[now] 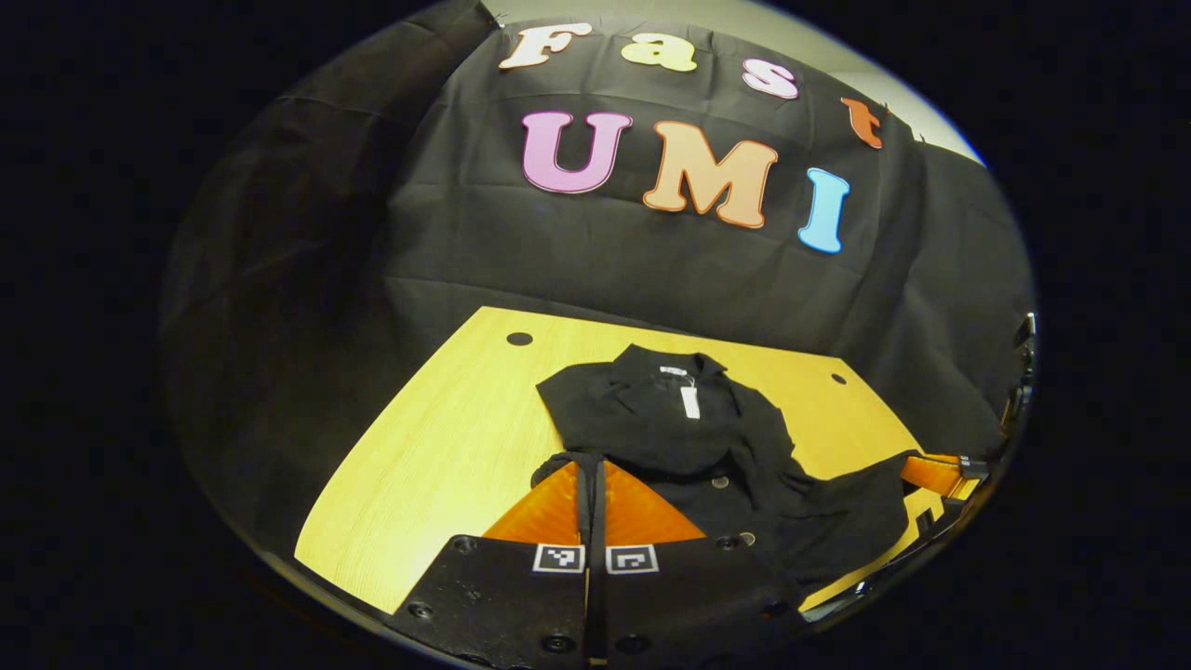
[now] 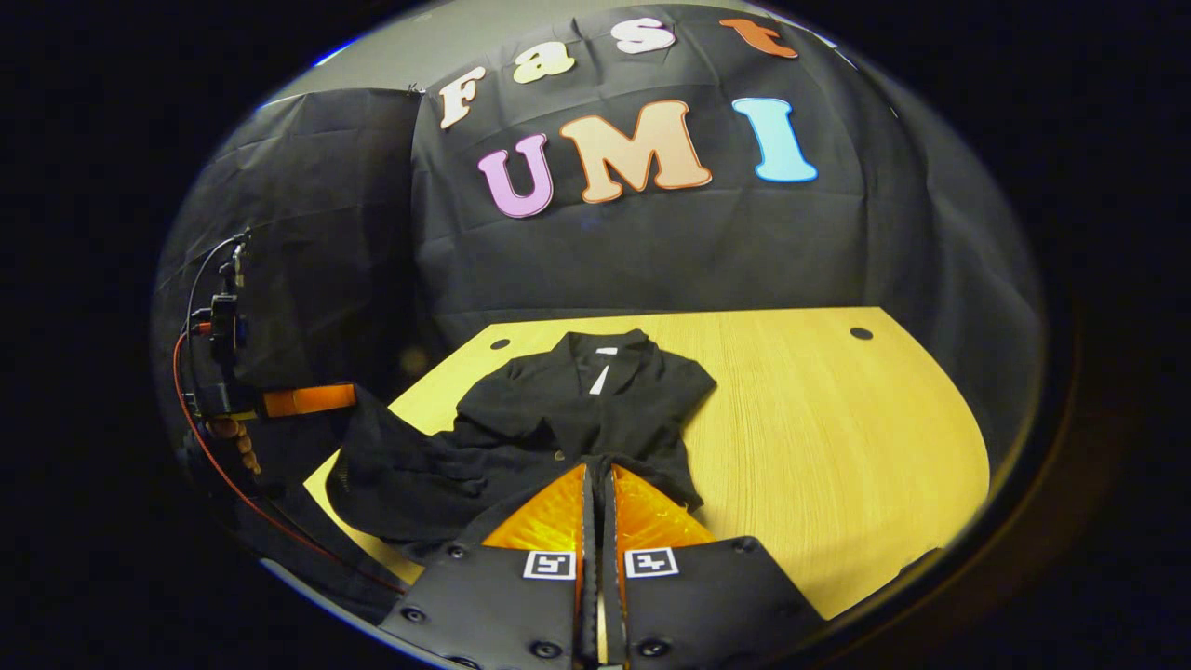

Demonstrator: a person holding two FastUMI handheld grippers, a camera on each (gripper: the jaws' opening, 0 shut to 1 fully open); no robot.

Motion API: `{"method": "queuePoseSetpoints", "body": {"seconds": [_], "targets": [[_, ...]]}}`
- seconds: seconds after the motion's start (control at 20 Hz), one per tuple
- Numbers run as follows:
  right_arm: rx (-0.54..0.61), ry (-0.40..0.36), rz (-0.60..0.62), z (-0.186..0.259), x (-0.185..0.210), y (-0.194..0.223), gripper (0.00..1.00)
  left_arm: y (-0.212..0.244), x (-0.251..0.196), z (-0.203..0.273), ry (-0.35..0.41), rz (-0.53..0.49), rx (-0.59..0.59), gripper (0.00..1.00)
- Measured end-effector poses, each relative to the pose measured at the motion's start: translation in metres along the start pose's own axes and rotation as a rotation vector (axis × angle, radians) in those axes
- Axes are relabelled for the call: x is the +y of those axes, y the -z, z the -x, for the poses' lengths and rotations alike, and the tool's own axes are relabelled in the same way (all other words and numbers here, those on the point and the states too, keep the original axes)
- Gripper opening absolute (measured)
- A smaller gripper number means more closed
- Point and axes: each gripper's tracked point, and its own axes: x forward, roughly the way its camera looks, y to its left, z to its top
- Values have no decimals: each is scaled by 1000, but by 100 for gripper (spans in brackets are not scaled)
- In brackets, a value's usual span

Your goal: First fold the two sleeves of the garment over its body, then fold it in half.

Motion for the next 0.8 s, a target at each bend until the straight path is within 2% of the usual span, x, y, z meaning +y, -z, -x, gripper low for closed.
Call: {"method": "queuePoseSetpoints", "body": {"seconds": [0.35, 0.45, 0.5, 0.8], "targets": [[-74, 21, -14, -27, -6, -59, 5, -42, 11, -38, 3, 1, -37, 0], [-82, 30, -10, -35, -8, -70, 1, -53, 14, -52, 2, -10, -47, 0], [-88, 33, -11, -40, -10, -77, 5, -57, 15, -58, 4, -14, -46, 0], [-71, 71, -40, -73, -22, -96, 5, -68, 18, -100, 27, -33, -20, 0]]}}
